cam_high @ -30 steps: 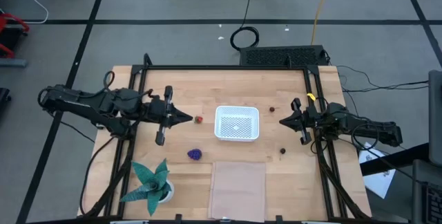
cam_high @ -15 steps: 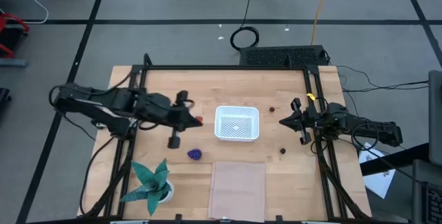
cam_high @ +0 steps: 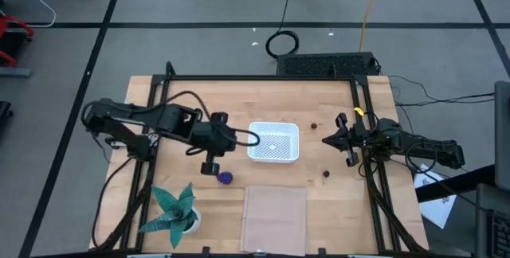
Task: Pick and placing Produce into tupperware
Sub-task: Put the grapes into the white bin
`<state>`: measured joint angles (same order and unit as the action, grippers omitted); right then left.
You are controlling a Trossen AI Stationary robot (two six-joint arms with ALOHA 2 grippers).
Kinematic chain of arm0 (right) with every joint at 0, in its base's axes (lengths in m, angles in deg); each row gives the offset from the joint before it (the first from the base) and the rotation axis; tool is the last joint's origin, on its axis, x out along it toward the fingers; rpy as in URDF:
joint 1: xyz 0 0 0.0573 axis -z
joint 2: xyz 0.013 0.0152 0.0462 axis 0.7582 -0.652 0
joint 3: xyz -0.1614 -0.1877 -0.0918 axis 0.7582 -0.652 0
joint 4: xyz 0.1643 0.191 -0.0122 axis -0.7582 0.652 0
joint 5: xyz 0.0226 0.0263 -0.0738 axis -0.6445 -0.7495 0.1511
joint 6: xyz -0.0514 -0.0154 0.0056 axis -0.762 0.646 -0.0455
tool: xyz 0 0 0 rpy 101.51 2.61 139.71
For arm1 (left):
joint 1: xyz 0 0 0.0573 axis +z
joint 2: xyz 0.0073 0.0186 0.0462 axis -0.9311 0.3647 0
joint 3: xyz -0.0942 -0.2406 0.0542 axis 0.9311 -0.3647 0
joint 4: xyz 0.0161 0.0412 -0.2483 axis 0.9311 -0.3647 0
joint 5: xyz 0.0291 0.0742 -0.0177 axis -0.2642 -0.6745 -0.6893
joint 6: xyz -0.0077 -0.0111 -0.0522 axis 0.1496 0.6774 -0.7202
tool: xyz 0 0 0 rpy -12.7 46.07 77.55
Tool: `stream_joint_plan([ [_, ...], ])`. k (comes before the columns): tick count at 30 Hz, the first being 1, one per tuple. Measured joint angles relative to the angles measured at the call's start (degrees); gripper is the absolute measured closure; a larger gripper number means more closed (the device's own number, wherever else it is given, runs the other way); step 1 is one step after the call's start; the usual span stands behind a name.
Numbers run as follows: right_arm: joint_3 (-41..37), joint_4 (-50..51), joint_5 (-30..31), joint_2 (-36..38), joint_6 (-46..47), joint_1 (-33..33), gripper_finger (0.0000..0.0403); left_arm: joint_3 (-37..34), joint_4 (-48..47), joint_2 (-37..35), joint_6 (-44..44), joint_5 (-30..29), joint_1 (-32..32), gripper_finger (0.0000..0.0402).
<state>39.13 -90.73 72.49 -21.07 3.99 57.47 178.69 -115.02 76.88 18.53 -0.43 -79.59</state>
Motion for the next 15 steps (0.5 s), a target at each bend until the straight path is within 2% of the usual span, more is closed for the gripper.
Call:
stream_joint_plan([
  [15, 0.0, 0.2, 0.0, 0.0, 0.0, 0.0, 0.0403, 16.9, -22.4, 7.9, -1.5, -1.0, 2.1, 0.0392],
])
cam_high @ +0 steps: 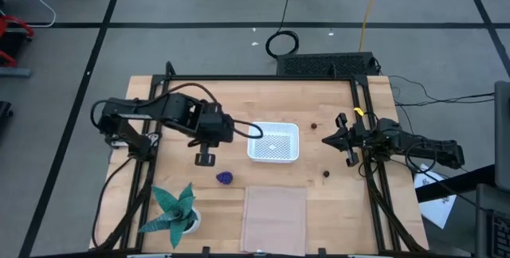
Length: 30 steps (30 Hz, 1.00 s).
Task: Pick and placing Produce into tupperware
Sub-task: Put the grapes into the white bin
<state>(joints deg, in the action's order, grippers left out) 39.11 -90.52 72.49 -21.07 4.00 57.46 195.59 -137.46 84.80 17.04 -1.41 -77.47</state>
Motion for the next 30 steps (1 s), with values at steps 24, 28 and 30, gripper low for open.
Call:
stream_joint_plan([
  [24, 0.0, 0.0, 0.0, 0.0, 0.0, 0.0, 0.0403, 0.3, 0.2, 0.7, 0.5, 5.0, -0.2, 0.0365],
  [28, 0.0, 0.0, 0.0, 0.0, 0.0, 0.0, 0.0403, 0.3, 0.2, 0.7, 0.5, 6.0, -0.3, 0.0319],
  [30, 0.0, 0.0, 0.0, 0.0, 0.0, 0.0, 0.0403, 0.3, 0.2, 0.7, 0.5, 6.1, -0.4, 0.029],
])
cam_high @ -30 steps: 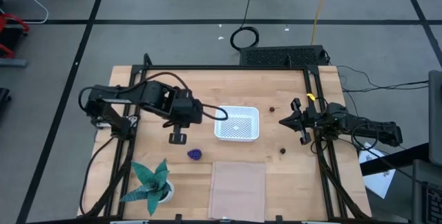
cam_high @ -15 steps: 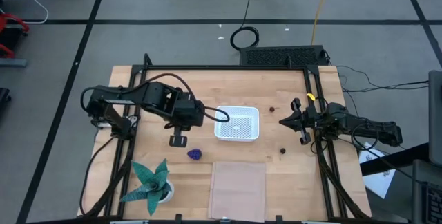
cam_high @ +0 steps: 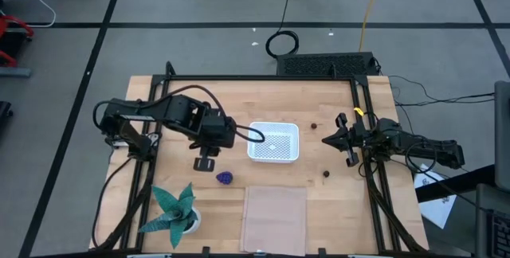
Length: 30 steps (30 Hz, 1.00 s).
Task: Pick and placing Produce into tupperware
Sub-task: Put the grapes into the white bin
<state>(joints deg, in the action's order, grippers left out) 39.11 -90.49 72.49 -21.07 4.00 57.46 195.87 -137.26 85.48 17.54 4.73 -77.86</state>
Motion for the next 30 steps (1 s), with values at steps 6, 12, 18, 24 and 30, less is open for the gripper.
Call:
stream_joint_plan([
  [6, 0.0, 0.0, 0.0, 0.0, 0.0, 0.0, 0.0403, 0.0, 0.0, 0.0, -1.2, 0.0, -1.4, 0.0201],
  [12, 0.0, 0.0, 0.0, 0.0, 0.0, 0.0, 0.0403, 0.0, 0.1, 0.0, -4.5, -1.8, -3.0, 0.0131],
  [18, 0.0, 0.0, 0.0, 0.0, 0.0, 0.0, 0.0403, 0.0, 0.0, 0.7, -7.5, -3.0, -3.4, 0.0106],
  [24, 0.0, 0.0, 0.0, 0.0, 0.0, 0.0, 0.0403, -0.6, 0.2, 4.0, -9.4, -3.9, -3.7, 0.0123],
  [30, 0.0, 0.4, 0.0, 0.0, 0.0, 0.0, 0.0403, -3.5, 0.3, 6.8, -6.9, -4.9, -4.5, 0.0136],
])
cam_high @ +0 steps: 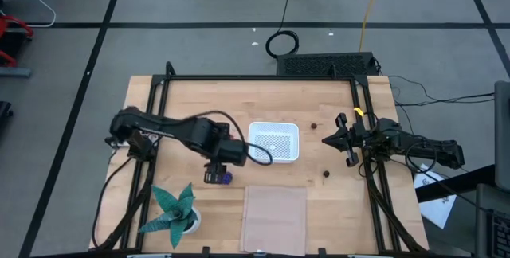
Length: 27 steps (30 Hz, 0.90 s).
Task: Pick and placing Produce into tupperware
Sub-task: Put the grapes into the white bin
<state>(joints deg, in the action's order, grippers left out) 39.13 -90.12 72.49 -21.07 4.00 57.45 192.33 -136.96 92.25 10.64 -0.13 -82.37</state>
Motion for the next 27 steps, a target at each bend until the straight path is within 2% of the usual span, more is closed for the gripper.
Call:
stream_joint_plan([
  [8, 0.0, 0.1, 0.0, 0.0, 0.0, 0.0, 0.0403, -11.5, 10.2, -2.5, 5.4, -1.6, -0.2, 0.0121],
  [14, 0.0, 0.1, 0.0, 0.0, 0.0, 0.0, 0.0403, -18.2, 16.2, -5.6, 6.2, -1.2, -0.5, 0.0112],
  [23, 0.0, 0.1, 0.0, 0.0, 0.0, 0.0, 0.0403, -27.1, 25.7, -6.7, 4.1, 0.5, -1.4, 0.0112],
  [27, 0.0, 0.1, 0.0, 0.0, 0.0, 0.0, 0.0403, -31.2, 30.1, -6.7, 4.6, 3.6, -2.0, 0.0112],
])
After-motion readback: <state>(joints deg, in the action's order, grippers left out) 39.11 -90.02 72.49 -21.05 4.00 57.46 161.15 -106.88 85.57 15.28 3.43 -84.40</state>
